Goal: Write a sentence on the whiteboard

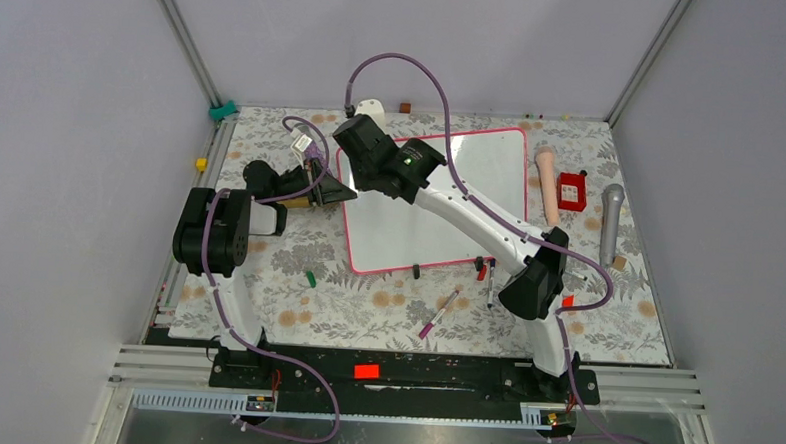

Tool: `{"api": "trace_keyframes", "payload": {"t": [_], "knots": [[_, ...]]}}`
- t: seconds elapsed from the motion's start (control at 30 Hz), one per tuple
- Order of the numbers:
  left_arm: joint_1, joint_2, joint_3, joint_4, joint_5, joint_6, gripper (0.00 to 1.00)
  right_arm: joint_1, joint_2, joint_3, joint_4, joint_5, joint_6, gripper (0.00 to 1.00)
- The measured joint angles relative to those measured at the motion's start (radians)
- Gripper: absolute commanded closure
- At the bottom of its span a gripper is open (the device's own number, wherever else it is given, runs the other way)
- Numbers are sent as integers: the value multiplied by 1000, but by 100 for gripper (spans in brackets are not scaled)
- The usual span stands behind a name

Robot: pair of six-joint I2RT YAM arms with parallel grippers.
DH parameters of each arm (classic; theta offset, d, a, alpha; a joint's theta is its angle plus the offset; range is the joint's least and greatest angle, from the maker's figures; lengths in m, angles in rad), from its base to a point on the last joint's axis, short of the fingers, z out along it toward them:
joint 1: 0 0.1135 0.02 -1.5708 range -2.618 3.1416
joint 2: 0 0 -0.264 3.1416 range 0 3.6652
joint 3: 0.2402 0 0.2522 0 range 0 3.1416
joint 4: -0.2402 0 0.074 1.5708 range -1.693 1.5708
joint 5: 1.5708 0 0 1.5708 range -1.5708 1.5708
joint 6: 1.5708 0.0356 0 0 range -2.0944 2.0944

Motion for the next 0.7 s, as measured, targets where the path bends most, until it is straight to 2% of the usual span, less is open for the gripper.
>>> {"api": "trace_keyframes", "payload": {"t": [0.53,0.7], "knots": [[-10,0,0,19,5,2,100,-3,-1,5,4,-92,-25,100],[-10,0,0,20,5,1,100,-5,-111,-183,94,-90,-40,100]]}}
